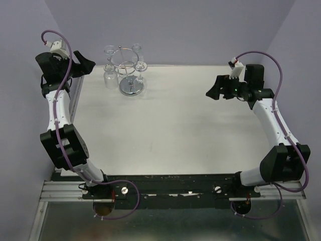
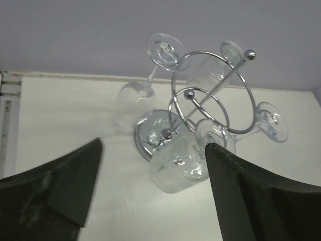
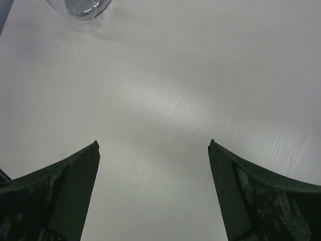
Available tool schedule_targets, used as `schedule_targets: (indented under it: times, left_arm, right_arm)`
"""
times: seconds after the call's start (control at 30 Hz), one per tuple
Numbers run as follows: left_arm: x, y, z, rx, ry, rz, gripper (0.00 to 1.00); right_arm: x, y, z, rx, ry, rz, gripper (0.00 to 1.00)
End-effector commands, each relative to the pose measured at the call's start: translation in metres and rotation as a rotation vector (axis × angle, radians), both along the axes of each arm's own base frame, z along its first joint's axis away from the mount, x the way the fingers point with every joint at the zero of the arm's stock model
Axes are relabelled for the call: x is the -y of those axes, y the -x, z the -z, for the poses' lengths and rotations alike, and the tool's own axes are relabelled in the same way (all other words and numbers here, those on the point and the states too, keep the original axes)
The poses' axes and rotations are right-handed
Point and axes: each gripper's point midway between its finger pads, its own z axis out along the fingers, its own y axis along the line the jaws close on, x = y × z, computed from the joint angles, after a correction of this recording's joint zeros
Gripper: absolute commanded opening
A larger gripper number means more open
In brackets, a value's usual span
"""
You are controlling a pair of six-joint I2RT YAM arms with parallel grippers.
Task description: Take the wine glass off the wine glass rack
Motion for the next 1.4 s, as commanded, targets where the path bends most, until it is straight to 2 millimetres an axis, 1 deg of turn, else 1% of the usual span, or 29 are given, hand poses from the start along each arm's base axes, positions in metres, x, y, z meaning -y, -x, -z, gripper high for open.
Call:
schedule_targets:
  times: [0.0, 0.03, 0.07, 0.13, 0.27, 0.47, 0.53, 0.77, 0.8, 0.9, 1.0, 1.17, 1.37]
  left_arm:
    - [0.020, 0.011, 0.008, 0.079, -0.147, 0.152, 0.99]
    - [0.022, 0.016, 0.013, 0.086, -0.178, 0.168, 0.99]
    - [0.025, 0.019, 0.013, 0.116, -0.217, 0.180, 0.99]
    - [0.030, 0.029, 0.020, 0.145, -0.287, 0.200, 0.99]
    - [0.050, 0.045, 0.032, 0.219, -0.421, 0.323, 0.99]
    - [0.068, 0.054, 0.049, 0.271, -0.526, 0.420, 0.99]
    - [0.071, 0.056, 0.054, 0.289, -0.547, 0.443, 0.99]
    - [0.075, 0.049, 0.059, 0.267, -0.545, 0.493, 0.99]
    - [0.077, 0.049, 0.065, 0.243, -0.534, 0.505, 0.99]
    - [0.079, 0.047, 0.072, 0.243, -0.533, 0.509, 0.99]
    - [0.079, 0.044, 0.078, 0.242, -0.551, 0.514, 0.99]
    - [0.074, 0.031, 0.079, 0.261, -0.586, 0.508, 0.99]
    - [0.069, 0.016, 0.084, 0.268, -0.601, 0.499, 0.99]
  right_arm:
    - [-0.001, 0.007, -0.015, 0.032, -0.005, -0.024, 0.96]
    - [-0.001, 0.008, -0.015, 0.033, -0.005, -0.024, 0.96]
    - [-0.002, 0.008, -0.015, 0.032, -0.006, -0.025, 0.96]
    - [-0.004, 0.010, -0.016, 0.054, 0.008, -0.059, 0.96]
    - [-0.007, 0.009, -0.019, 0.055, -0.008, -0.082, 0.96]
    - [-0.009, 0.004, -0.022, 0.050, -0.019, -0.084, 0.96]
    - [-0.008, 0.004, -0.024, 0.057, -0.017, -0.083, 0.96]
    - [-0.006, 0.009, -0.029, 0.077, 0.000, -0.076, 0.96]
    - [-0.006, 0.010, -0.028, 0.077, 0.001, -0.075, 0.96]
    - [-0.005, 0.011, -0.026, 0.074, 0.008, -0.080, 0.96]
    - [-0.003, 0.011, -0.028, 0.087, 0.025, -0.077, 0.96]
    - [0.004, 0.009, -0.033, 0.102, 0.064, -0.056, 0.96]
    - [0.005, 0.011, -0.040, 0.117, 0.079, -0.061, 0.96]
